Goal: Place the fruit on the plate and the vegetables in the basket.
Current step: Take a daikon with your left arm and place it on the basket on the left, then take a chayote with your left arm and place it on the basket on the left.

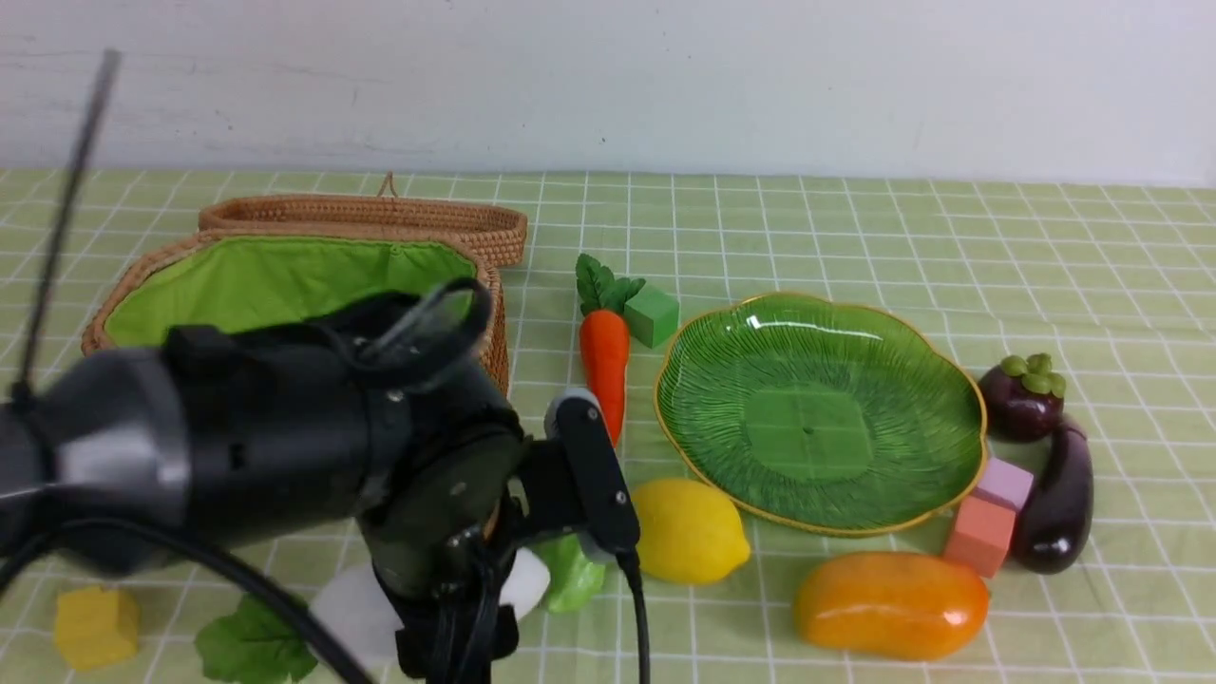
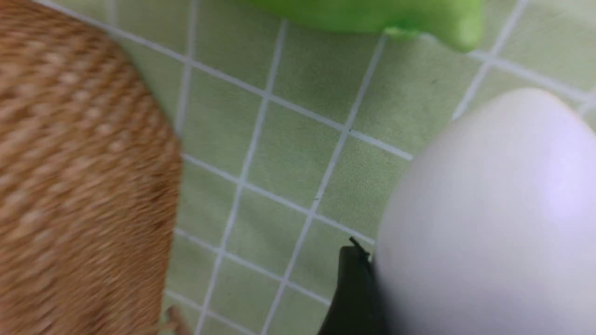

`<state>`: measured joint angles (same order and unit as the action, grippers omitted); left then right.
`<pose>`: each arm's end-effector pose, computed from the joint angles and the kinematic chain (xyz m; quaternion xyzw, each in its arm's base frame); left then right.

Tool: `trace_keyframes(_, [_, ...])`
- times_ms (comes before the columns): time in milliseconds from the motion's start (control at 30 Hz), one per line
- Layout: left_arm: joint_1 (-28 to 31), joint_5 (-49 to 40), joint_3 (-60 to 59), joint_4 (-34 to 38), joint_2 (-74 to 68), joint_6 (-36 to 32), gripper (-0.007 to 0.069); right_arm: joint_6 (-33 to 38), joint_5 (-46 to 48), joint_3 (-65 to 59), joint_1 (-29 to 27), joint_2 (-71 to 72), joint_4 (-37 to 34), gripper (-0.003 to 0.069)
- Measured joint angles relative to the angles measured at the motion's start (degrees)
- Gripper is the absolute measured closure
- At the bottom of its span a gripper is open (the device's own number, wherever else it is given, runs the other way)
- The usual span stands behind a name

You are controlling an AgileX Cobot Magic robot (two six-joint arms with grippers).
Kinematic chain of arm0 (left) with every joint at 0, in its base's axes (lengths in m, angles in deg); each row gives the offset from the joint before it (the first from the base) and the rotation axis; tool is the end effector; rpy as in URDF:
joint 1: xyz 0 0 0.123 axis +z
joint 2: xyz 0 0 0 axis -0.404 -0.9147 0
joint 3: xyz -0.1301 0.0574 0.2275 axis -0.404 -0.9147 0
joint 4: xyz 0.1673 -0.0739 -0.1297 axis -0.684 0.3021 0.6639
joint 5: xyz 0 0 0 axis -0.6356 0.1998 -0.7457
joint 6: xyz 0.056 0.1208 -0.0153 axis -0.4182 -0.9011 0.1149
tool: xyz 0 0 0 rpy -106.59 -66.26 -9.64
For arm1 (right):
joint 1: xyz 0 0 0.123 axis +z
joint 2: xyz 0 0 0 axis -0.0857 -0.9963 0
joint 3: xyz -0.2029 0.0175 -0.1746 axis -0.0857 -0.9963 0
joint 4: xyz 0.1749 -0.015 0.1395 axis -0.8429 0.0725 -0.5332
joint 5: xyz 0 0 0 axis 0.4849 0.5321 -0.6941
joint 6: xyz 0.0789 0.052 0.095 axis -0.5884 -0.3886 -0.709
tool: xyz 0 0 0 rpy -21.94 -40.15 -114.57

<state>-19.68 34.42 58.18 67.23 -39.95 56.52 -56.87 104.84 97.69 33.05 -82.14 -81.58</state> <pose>0.2335 -0.1764 0.1989 0.5507 0.8115 0.0987 0.1688 0.0106 0.0704 0.4350 -0.3856 0.7265 0.2600 0.5060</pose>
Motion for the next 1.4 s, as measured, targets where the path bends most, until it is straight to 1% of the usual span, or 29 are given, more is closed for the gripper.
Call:
trace_keyframes(100, [0.7,0.1,2.1,-3.0,5.7,1.9,0.0122,0.0,0.0,0.0,0.0,0.0,0.0,0.0604])
trace_keyframes(233, [6.1,5.7,5.2,-9.9,9.4,2.4,0.0122,0.0,0.0,0.0,0.0,0.0,0.0,0.0604])
trace_keyframes(267, [8.7,9.1,6.5,-11.4,9.4,2.6,0.0122,0.0,0.0,0.0,0.0,0.0,0.0,0.0603])
trace_keyframes(367, [15.2,16.0,8.7,-11.8,8.0,2.8,0.0122,0.0,0.0,0.0,0.0,0.0,0.2,0.0599])
trace_keyframes(400, [16.0,16.4,8.8,-11.8,7.8,2.8,0.0122,0.0,0.0,0.0,0.0,0.0,0.2,0.0599])
trace_keyframes(433, [19.2,19.4,9.9,-11.8,6.2,2.8,0.0122,0.0,0.0,0.0,0.0,0.0,0.2,0.0598])
trace_keyframes(567, [24.9,24.0,11.6,-12.9,1.7,2.8,0.0122,0.0,0.0,0.0,0.0,0.0,0.3,0.0596])
trace_keyframes(667, [27.3,25.0,11.7,-13.8,-0.6,2.8,0.0122,0.0,0.0,0.0,0.0,0.0,0.3,0.0594])
trace_keyframes(767, [28.3,26.2,11.7,-14.9,-2.4,2.8,0.0113,-0.1,0.0,0.0,0.0,0.0,0.3,0.0592])
trace_keyframes(833, [28.3,27.4,11.7,-16.2,-3.2,2.8,0.0064,-0.1,0.0,0.0,0.0,0.0,0.3,0.0590])
trace_keyframes(867, [28.3,28.8,11.7,-16.8,-3.4,2.8,0.0022,-0.1,0.0,0.0,0.0,0.0,0.3,0.0589])
trace_keyframes(967, [28.3,31.3,11.7,-17.5,-3.4,2.8,-0.0033,-0.1,0.0,0.0,0.0,0.0,0.3,0.0586])
trace_keyframes(1100, [28.3,31.8,11.8,-18.0,-3.4,3.3,-0.0034,-0.1,0.0,0.0,0.0,0.0,0.3,0.0583])
trace_keyframes(1167, [28.2,30.6,11.8,-17.9,-3.3,5.3,-0.0010,-0.1,0.0,0.0,0.0,0.0,0.3,0.0583])
trace_keyframes(1267, [27.2,27.5,11.8,-16.0,-2.3,11.3,0.0057,-0.1,0.0,0.0,0.0,0.0,0.3,0.0583])
trace_keyframes(1333, [24.7,23.4,11.8,-12.9,-0.3,18.4,0.0165,-0.1,0.0,0.0,0.0,0.0,0.3,0.0583])
trace_keyframes(1367, [23.3,21.6,11.8,-11.6,0.4,20.5,0.0215,-0.1,0.0,0.0,0.0,0.0,0.3,0.0583])
trace_keyframes(1400, [21.3,19.0,11.8,-9.8,1.7,23.9,0.0285,-0.1,0.0,0.0,0.0,0.0,0.3,0.0583])
